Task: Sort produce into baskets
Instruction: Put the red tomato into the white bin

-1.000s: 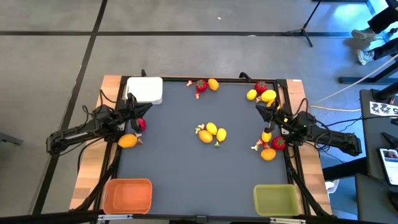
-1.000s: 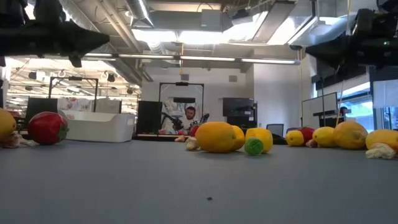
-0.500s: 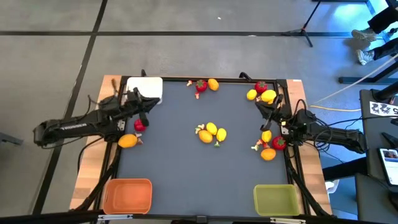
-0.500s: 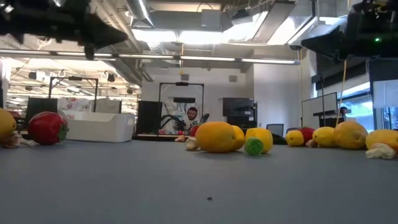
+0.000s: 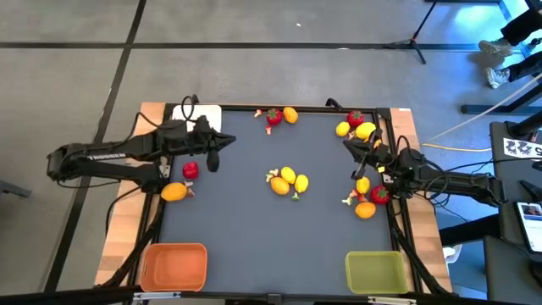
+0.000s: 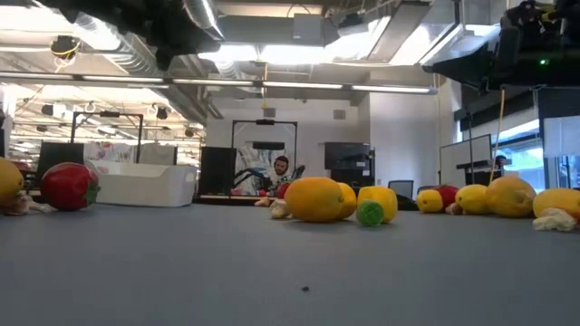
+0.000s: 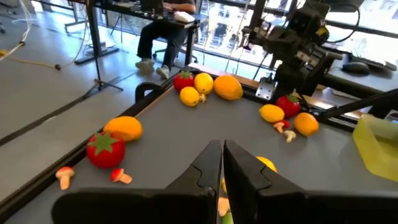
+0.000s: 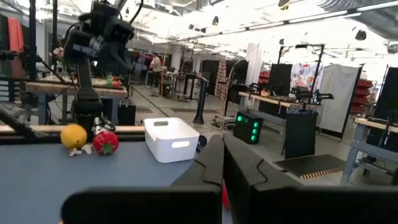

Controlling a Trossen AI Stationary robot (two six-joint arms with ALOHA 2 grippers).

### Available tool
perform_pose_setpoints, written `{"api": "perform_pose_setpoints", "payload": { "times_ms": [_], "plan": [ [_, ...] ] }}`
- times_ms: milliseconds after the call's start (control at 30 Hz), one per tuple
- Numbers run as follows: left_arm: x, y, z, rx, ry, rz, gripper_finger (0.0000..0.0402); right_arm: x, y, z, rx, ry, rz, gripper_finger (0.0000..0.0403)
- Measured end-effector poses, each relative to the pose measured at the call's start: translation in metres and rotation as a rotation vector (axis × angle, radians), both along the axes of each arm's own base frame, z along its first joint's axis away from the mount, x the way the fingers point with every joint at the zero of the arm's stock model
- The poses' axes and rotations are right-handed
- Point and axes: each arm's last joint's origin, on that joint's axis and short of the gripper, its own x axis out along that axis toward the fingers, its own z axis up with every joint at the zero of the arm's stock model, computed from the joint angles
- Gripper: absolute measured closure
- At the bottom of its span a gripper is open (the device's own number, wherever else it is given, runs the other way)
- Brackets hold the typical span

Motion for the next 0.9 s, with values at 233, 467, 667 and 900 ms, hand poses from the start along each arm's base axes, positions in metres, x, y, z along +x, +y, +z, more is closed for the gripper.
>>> {"api": "perform_pose_setpoints", "payload": {
  "times_ms": [233,467,667,900],
  "plan": [
    [0.001,0.003,-0.002,-0.053,-0.011,0.057,0.0378,-0.001,0.0,0.004,-0.007,-0.033,0.0,0.0397],
    [0.002,0.002,0.003,-0.121,0.009,0.065,0.0274,-0.001,0.0,0.004,-0.001,-0.036,0.002,0.0397],
    [0.012,0.002,0.025,-0.113,0.0,0.043,0.0178,-0.001,0.0,0.004,-0.002,-0.037,0.011,0.0397],
    [0.026,-0.004,0.038,-0.097,0.136,-0.006,0.0145,0.0,0.0,0.002,0.0,-0.018,0.011,0.0397]
  ]
}}
